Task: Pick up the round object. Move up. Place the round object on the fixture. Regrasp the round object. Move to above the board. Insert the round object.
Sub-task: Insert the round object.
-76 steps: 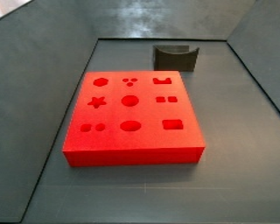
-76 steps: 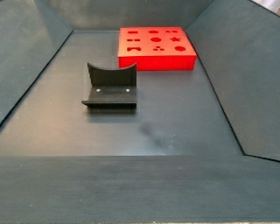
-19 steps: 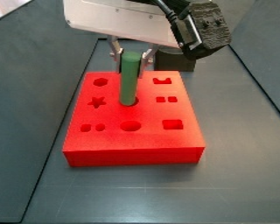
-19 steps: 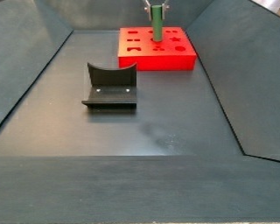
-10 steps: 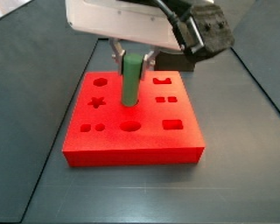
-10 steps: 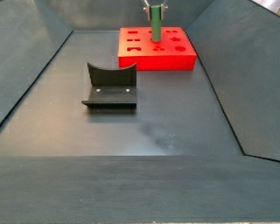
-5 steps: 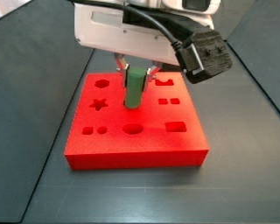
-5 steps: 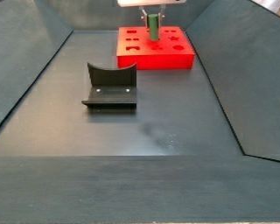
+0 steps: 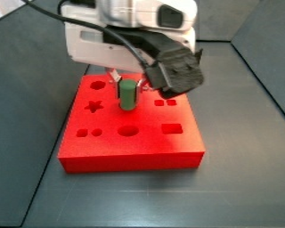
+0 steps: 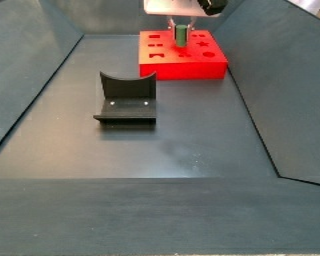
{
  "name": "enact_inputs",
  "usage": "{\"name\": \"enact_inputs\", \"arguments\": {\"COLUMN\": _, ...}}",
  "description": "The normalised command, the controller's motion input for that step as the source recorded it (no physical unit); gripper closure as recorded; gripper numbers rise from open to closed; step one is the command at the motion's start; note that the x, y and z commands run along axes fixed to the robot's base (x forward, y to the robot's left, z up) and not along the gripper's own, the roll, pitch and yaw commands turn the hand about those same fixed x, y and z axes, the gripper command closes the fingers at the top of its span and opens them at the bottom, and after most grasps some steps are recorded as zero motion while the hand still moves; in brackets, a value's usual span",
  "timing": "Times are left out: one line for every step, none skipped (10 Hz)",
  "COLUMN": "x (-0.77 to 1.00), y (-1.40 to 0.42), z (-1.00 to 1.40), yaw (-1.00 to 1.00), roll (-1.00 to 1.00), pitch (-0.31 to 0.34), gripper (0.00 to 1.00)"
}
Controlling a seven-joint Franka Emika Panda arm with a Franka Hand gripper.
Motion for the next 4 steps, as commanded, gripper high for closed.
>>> {"name": "enact_inputs", "arguments": {"x": -0.13, "y": 0.04, "z": -0.45, "yaw": -0.13, "roll": 0.10, "pitch": -0.353, "gripper": 1.00}}
{"name": "enact_inputs", "arguments": {"x": 0.00, "y": 0.02, "z": -0.07, "yaw": -0.16, "roll": -0.06, "pitch": -0.219, "gripper": 1.00}}
{"name": "enact_inputs", "arguments": {"x": 0.00, "y": 0.00, "z": 0.00, "yaw": -0.05, "roll": -0.01, "pitch": -0.019, "gripper": 1.00}}
{"name": "enact_inputs", "arguments": {"x": 0.00, "y": 0.00, "z": 0.00, "yaw": 0.00, "roll": 0.00, "pitch": -0.013, "gripper": 1.00}}
